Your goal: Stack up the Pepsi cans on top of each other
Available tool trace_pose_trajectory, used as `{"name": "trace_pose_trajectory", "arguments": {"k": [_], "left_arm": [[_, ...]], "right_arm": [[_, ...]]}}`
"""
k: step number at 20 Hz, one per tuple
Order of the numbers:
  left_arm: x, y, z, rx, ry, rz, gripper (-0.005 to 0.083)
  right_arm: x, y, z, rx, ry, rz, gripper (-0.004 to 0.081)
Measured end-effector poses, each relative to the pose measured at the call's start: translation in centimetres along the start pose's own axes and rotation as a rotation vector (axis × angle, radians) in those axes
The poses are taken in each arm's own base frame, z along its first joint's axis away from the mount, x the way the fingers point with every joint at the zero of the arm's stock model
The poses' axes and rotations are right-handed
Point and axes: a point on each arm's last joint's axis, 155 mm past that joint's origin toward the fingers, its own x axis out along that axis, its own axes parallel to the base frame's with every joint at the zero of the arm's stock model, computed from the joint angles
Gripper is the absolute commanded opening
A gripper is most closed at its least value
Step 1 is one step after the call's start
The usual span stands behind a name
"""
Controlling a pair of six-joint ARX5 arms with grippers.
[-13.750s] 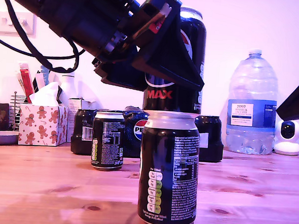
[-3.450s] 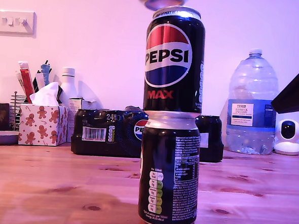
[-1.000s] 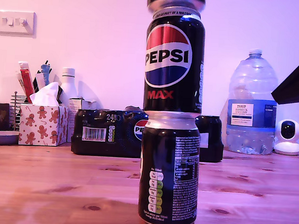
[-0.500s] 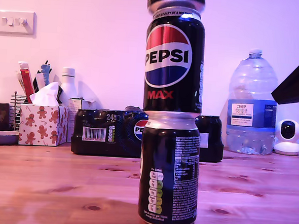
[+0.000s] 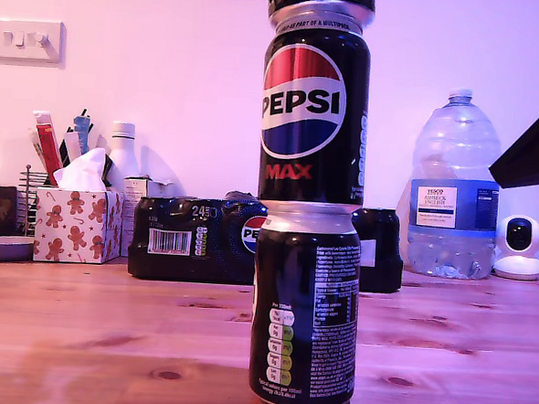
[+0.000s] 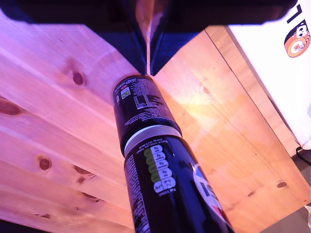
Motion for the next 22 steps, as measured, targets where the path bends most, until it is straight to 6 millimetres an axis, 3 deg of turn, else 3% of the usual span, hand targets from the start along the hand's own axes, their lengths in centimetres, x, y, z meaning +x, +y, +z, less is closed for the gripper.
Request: {"name": "trace_pose_trajectory", "arguments": {"k": [12,17,22], "left_arm": [[-0.03,0.01,-0.17,-0.003,0.007,0.001,0.0488],[-0.02,0.07,-0.18,-0.030,0.008,0.006,0.0740],[-0.01,-0.17,-0.66,-0.062,0.027,-0.003,0.0745]], "right_arm": [[0.00,0.30,0.00,0.000,0.000,0.016,-0.0013],[0.00,0.31,0.01,0.000,0.000,0.017,-0.0013],[0.00,0.32,0.01,0.000,0.000,0.017,-0.0013]]}}
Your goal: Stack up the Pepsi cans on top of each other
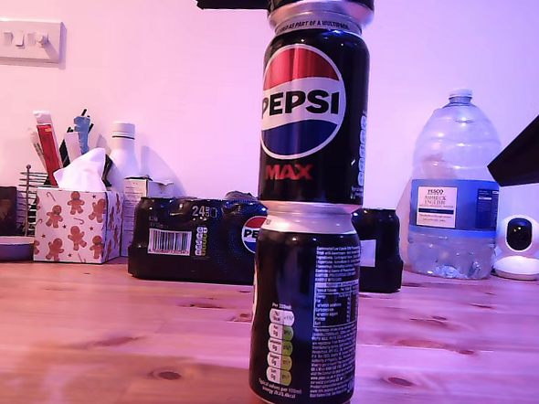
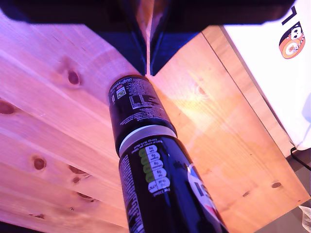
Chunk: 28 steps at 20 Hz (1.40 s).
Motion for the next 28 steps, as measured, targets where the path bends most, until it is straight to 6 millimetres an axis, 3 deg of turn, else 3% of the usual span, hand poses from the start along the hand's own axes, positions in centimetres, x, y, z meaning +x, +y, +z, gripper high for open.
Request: {"name": "trace_pose_trajectory", "arguments": {"k": [9,17,25,28], "left_arm": [[0.0,-0.2,0.1,0.003,-0.003,-0.004,0.0745],[-0.8,-0.2,2.0,0.027,-0.067,0.011,0.0746],[-1.0,0.0,2.7,0.034,-0.088,0.026,0.0746],[-1.4,0.0,4.1,0.044,-0.116,0.028,0.0746]], "right_arm": [[0.0,0.0,0.0,0.000,0.000,0.002,-0.0013],[0.0,0.0,0.0,0.000,0.000,0.002,-0.0013],[0.0,0.0,0.0,0.000,0.000,0.002,-0.0013],[0.0,0.0,0.0,0.000,0.000,0.002,-0.0013]]}}
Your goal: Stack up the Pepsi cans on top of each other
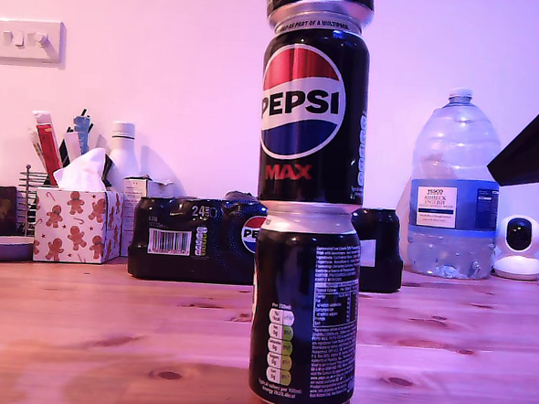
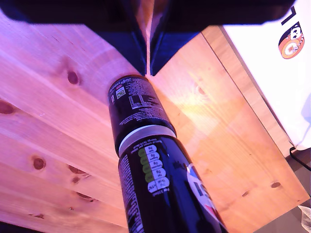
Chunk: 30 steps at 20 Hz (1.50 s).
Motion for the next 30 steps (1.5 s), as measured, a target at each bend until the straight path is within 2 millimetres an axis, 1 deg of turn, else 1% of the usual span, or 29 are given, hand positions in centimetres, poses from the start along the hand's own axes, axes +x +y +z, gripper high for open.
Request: {"name": "trace_pose_trajectory", "arguments": {"k": [2,6,11,15,17,20,22,23,24,25,28,29,30], "left_arm": [[-0.1,0.0,0.6,0.005,-0.014,0.001,0.0746],[-0.2,0.0,1.2,0.009,-0.025,0.001,0.0746],[-0.5,0.0,3.9,0.027,-0.077,0.004,0.0746],[-0.7,0.0,4.9,0.034,-0.095,0.005,0.0746],[-1.0,0.0,5.8,0.037,-0.106,0.006,0.0746],[-1.6,-0.1,7.5,0.041,-0.113,0.006,0.0745],[-2.2,-0.2,8.1,0.035,-0.091,0.013,0.0734],[-2.6,-0.2,8.3,0.032,-0.082,0.017,0.0697],[-3.0,-0.2,8.4,0.030,-0.069,0.025,0.0626],[-3.3,-0.2,8.5,0.053,-0.058,0.031,0.0530],[-4.3,0.0,8.7,0.093,-0.034,0.058,0.0153],[-4.6,0.0,8.7,0.106,-0.030,0.062,0.0050],[-4.9,0.0,8.8,0.121,-0.027,0.067,-0.0027]], "right_arm": [[0.0,0.0,0.0,0.000,0.000,0.000,-0.0013],[0.0,0.0,0.0,0.000,0.000,0.000,-0.0013],[0.0,0.0,0.0,0.000,0.000,0.000,-0.0013],[0.0,0.0,0.0,0.000,0.000,0.000,-0.0013],[0.0,0.0,0.0,0.000,0.000,0.000,-0.0013],[0.0,0.0,0.0,0.000,0.000,0.000,-0.0013],[0.0,0.0,0.0,0.000,0.000,0.000,-0.0013],[0.0,0.0,0.0,0.000,-0.001,0.000,-0.0013],[0.0,0.0,0.1,-0.002,-0.005,0.000,-0.0013],[0.0,0.0,0.3,-0.004,-0.013,0.000,-0.0013],[0.0,-0.3,1.1,-0.013,-0.042,-0.015,-0.0013],[0.0,-0.7,1.3,-0.015,-0.051,-0.038,-0.0013],[-0.1,-1.3,1.3,-0.014,-0.053,-0.072,-0.0013]]}}
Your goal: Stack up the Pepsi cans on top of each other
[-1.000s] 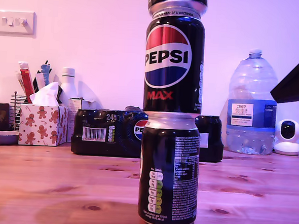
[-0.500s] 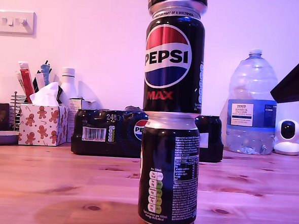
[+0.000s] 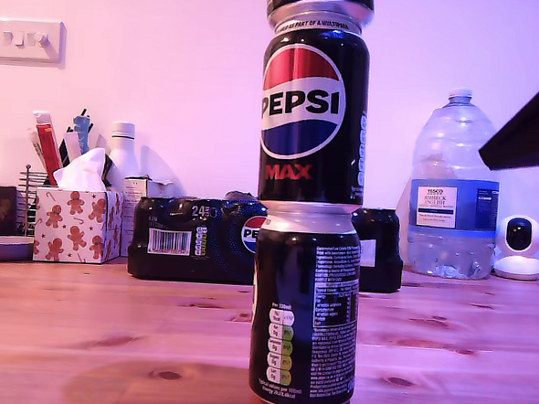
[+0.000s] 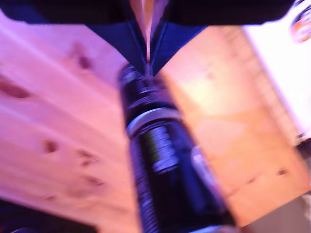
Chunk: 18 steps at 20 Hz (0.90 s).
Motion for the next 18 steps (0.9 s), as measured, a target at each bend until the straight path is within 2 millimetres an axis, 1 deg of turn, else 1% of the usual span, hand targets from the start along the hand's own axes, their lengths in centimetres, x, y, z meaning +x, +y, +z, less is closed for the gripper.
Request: {"name": "trace_pose_trajectory", "arguments": {"k": [2,5,6,7,10,11,13,16,18], "left_arm": [[-0.7,0.6,0.4,0.020,0.002,0.039,-0.0020],[-2.9,2.6,0.6,0.022,0.013,0.142,-0.0020],[-3.7,3.3,0.0,0.014,0.037,0.174,-0.0020],[-4.4,3.7,-0.4,0.007,0.058,0.192,-0.0020],[-5.9,5.0,-2.5,-0.025,0.137,0.238,-0.0020],[-6.2,5.4,-2.8,-0.031,0.147,0.249,-0.0020],[-6.8,5.8,-2.6,-0.036,0.135,0.264,-0.0020],[-8.4,5.6,-2.7,-0.048,0.104,0.284,-0.0020],[-9.0,5.7,-3.7,-0.056,0.094,0.303,-0.0020]], "right_arm": [[0.0,-1.3,0.0,0.001,-0.001,-0.071,-0.0013],[-0.2,-3.0,0.2,0.002,-0.011,-0.163,-0.0013],[-0.4,-3.9,0.7,-0.004,-0.028,-0.212,-0.0013],[-0.5,-4.3,1.3,-0.006,-0.052,-0.237,-0.0013],[-1.2,-5.0,3.4,-0.006,-0.142,-0.269,-0.0013],[-1.7,-5.7,3.8,0.003,-0.164,-0.293,-0.0013],[-3.3,-7.6,4.5,0.023,-0.214,-0.375,-0.0013],[-5.9,-9.7,4.7,0.048,-0.263,-0.473,-0.0013],[-7.4,-10.6,4.8,0.067,-0.300,-0.528,-0.0013]]}}
